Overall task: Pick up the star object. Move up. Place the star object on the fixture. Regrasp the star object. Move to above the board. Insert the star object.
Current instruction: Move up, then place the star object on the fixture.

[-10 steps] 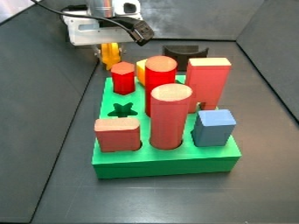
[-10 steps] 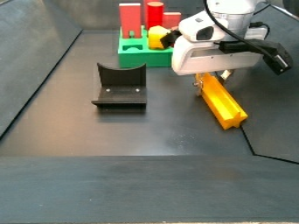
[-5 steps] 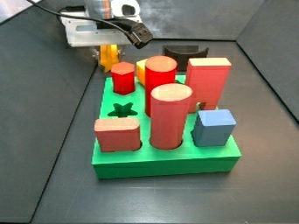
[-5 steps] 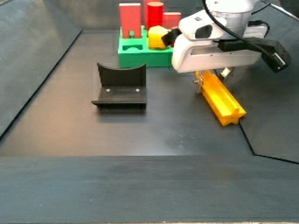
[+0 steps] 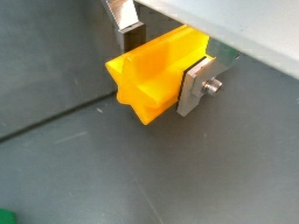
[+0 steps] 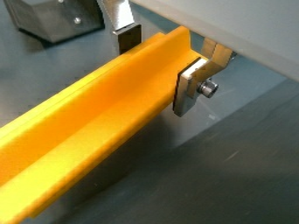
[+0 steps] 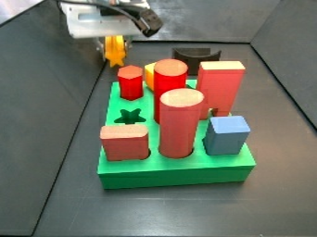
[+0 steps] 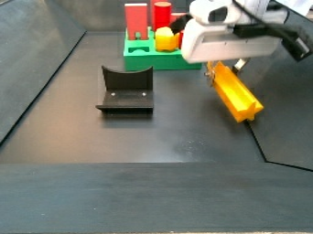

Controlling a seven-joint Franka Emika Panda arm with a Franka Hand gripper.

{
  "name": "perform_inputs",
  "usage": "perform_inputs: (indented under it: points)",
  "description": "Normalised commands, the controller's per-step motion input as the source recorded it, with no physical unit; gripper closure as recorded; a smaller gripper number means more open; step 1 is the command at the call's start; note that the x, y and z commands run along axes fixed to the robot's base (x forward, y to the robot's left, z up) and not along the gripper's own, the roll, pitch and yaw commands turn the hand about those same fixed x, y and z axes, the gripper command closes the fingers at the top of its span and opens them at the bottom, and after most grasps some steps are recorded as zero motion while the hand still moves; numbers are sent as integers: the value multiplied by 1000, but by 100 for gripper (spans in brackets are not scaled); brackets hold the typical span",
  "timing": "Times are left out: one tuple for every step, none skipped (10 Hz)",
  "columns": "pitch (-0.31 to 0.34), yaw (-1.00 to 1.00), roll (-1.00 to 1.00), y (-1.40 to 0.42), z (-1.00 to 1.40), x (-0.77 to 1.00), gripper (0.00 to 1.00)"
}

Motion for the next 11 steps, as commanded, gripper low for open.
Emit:
perform_inputs:
  points:
    - [43,-21,52,20,288,-26,100]
    - [0,0,0,0,1000,0,100]
    - [-11,-1,15,0,1000,13,100]
    - [16,-3,21,3,1000,-1,100]
    - [24,-7,34,7,1000,-8,100]
    - [28,-12,46,11,1000,-13,100]
    - [31,-14,54,14,1000,-16,100]
    - [35,-18,70,21,1000,-21,100]
    - [40,-17,80,24,1000,-25,100]
    - [45,-11,90,26,1000,-25,100]
    - [48,-7,93,23,923,-23,100]
